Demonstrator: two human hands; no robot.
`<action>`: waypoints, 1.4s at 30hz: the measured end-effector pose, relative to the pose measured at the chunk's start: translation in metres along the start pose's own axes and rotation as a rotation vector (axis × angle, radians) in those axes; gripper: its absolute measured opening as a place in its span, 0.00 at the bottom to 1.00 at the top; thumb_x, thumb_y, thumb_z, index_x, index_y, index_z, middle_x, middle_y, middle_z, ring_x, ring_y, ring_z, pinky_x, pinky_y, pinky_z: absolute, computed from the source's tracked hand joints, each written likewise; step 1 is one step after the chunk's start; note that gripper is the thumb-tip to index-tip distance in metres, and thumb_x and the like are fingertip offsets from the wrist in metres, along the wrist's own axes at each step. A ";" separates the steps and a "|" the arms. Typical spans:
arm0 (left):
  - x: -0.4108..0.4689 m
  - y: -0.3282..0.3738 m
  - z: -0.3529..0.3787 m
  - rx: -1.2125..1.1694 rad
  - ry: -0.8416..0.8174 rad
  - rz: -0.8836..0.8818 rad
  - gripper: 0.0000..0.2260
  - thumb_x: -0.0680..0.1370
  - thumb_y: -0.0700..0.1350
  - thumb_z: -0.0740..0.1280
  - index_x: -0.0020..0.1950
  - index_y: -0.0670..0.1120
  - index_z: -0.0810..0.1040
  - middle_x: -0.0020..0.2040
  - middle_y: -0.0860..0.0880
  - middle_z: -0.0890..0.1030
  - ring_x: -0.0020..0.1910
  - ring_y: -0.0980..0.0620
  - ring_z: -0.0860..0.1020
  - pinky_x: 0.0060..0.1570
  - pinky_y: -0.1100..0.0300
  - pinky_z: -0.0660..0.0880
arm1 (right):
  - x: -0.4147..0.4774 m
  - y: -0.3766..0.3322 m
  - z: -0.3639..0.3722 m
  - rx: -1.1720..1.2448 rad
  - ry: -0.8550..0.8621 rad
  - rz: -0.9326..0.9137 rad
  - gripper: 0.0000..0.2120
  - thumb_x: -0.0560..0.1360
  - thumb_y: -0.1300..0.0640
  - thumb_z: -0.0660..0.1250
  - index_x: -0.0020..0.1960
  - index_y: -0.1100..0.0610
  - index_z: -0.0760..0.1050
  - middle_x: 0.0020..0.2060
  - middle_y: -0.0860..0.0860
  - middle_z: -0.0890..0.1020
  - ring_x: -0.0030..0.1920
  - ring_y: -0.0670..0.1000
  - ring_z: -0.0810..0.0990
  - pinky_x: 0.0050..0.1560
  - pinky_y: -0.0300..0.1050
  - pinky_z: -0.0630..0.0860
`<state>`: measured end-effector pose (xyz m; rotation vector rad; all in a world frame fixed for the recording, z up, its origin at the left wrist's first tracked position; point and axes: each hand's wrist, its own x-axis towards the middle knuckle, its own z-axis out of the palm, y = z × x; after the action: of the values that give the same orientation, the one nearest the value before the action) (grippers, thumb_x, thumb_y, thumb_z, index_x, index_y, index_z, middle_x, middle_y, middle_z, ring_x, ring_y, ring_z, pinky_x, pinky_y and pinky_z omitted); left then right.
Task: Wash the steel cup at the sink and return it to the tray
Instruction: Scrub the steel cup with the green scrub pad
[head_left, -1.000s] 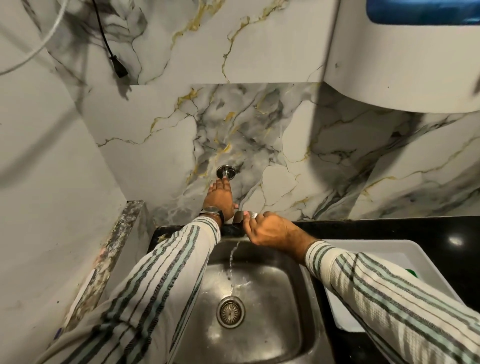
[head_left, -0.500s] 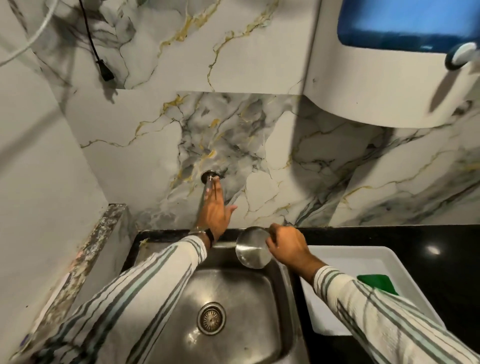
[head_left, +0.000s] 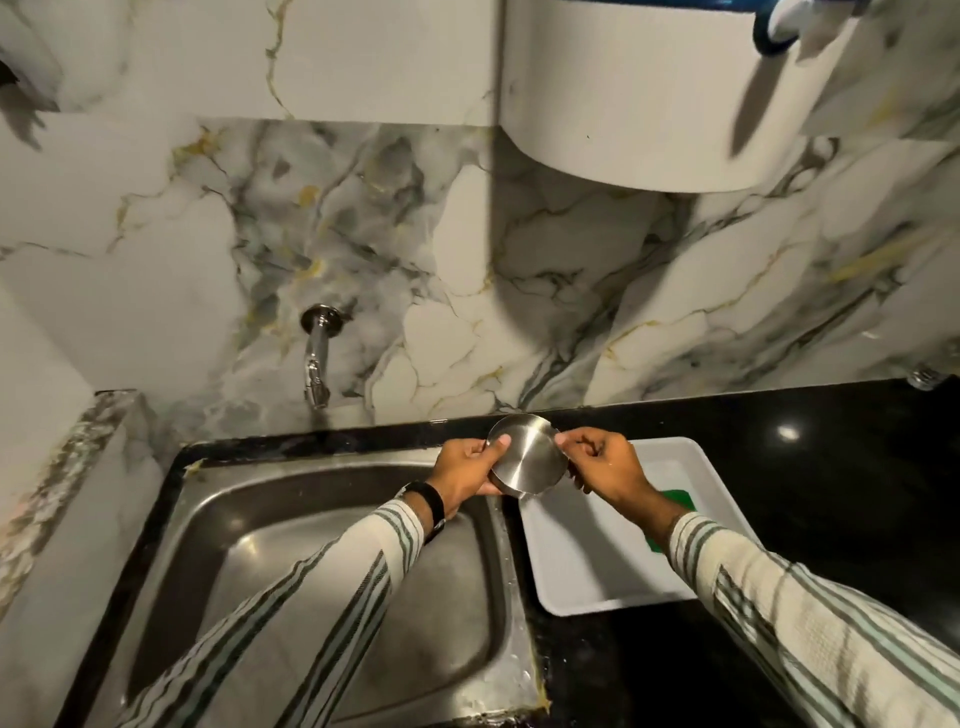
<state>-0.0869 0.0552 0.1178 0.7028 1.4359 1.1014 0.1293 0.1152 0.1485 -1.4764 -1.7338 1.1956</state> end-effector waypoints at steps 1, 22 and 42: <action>0.002 -0.002 0.006 0.006 -0.002 -0.001 0.20 0.82 0.50 0.74 0.60 0.32 0.84 0.56 0.35 0.88 0.53 0.42 0.90 0.47 0.51 0.89 | 0.002 0.007 -0.010 0.000 0.007 0.030 0.11 0.82 0.48 0.72 0.52 0.55 0.87 0.36 0.62 0.86 0.32 0.56 0.83 0.33 0.44 0.81; 0.033 -0.066 0.066 -0.121 0.102 -0.089 0.24 0.81 0.54 0.74 0.59 0.32 0.85 0.54 0.34 0.89 0.53 0.39 0.90 0.47 0.51 0.89 | 0.040 0.166 -0.091 -1.021 -0.192 0.188 0.28 0.81 0.52 0.70 0.76 0.62 0.67 0.68 0.63 0.79 0.69 0.66 0.78 0.70 0.57 0.77; -0.039 0.003 -0.009 -0.057 0.133 0.043 0.36 0.78 0.62 0.74 0.61 0.26 0.80 0.55 0.29 0.86 0.57 0.35 0.89 0.59 0.36 0.85 | -0.012 -0.023 -0.017 -0.100 0.024 -0.436 0.19 0.70 0.57 0.82 0.53 0.48 0.76 0.46 0.47 0.85 0.45 0.46 0.84 0.45 0.35 0.81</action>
<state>-0.0890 0.0196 0.1362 0.6328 1.5010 1.2373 0.1367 0.1080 0.1781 -1.0792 -1.9901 0.8690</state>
